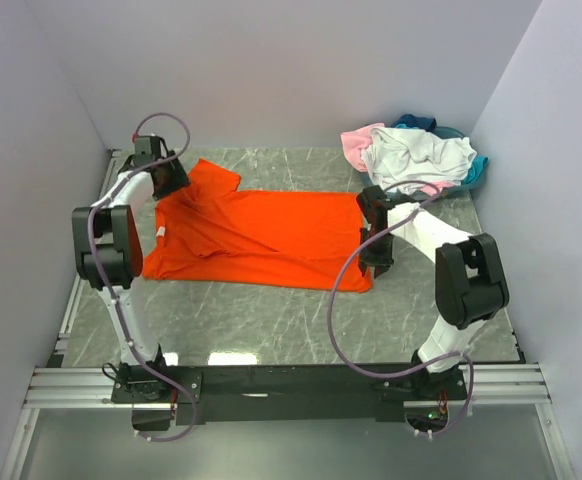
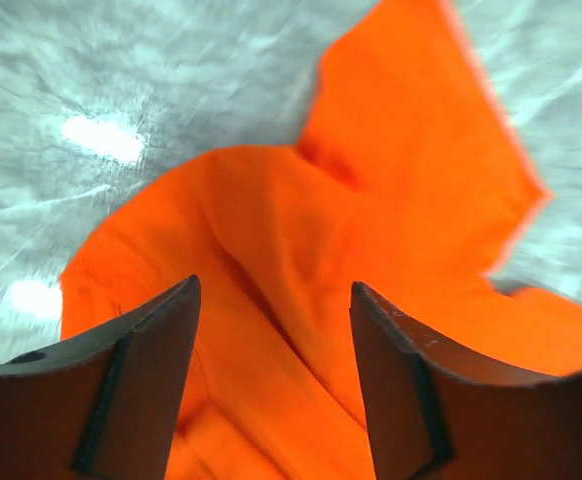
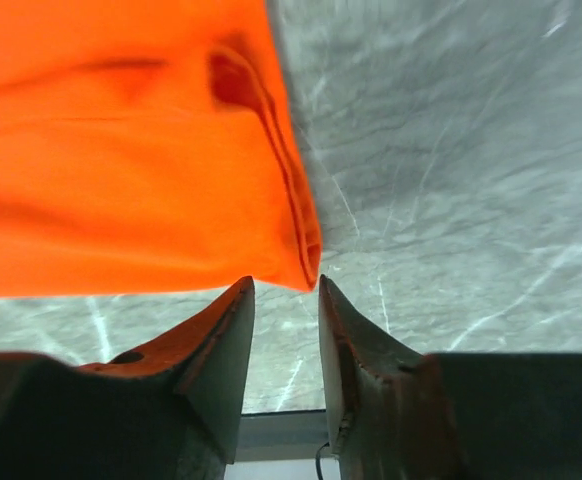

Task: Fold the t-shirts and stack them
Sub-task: Fold the tshirt

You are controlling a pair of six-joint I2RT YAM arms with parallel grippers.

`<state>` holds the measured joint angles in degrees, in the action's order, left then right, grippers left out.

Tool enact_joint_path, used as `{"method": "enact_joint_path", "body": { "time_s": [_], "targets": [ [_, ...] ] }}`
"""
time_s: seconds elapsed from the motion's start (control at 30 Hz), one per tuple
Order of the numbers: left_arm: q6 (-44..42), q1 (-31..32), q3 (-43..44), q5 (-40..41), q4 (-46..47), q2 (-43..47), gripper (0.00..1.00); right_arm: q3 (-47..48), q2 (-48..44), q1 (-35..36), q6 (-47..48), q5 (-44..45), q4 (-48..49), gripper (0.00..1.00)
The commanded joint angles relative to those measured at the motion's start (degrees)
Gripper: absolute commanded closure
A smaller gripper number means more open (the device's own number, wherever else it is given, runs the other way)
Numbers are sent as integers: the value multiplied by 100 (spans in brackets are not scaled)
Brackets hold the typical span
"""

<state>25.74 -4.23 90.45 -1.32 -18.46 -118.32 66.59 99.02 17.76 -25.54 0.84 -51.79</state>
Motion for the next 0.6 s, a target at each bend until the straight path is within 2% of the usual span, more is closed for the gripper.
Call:
{"method": "enact_joint_path", "body": {
  "time_s": [0.0,0.17,0.33,0.43,0.57],
  "targets": [
    [133,-8,289,535,-184,1003,31,556,-524,52,154,381,-332,59],
    [423,-8,-413,888,-509,2031,23,803,-595,280,383,40,54,59],
    [1134,-8,-1922,372,-633,2909,21,733,-183,430,401,-926,713,59],
    [1521,-8,-2827,63,-510,3287,21,733,125,500,392,-1059,1012,59],
    [1812,-43,-3604,-26,-474,3500,19,663,416,500,453,-1077,1145,59]
  ]
}}
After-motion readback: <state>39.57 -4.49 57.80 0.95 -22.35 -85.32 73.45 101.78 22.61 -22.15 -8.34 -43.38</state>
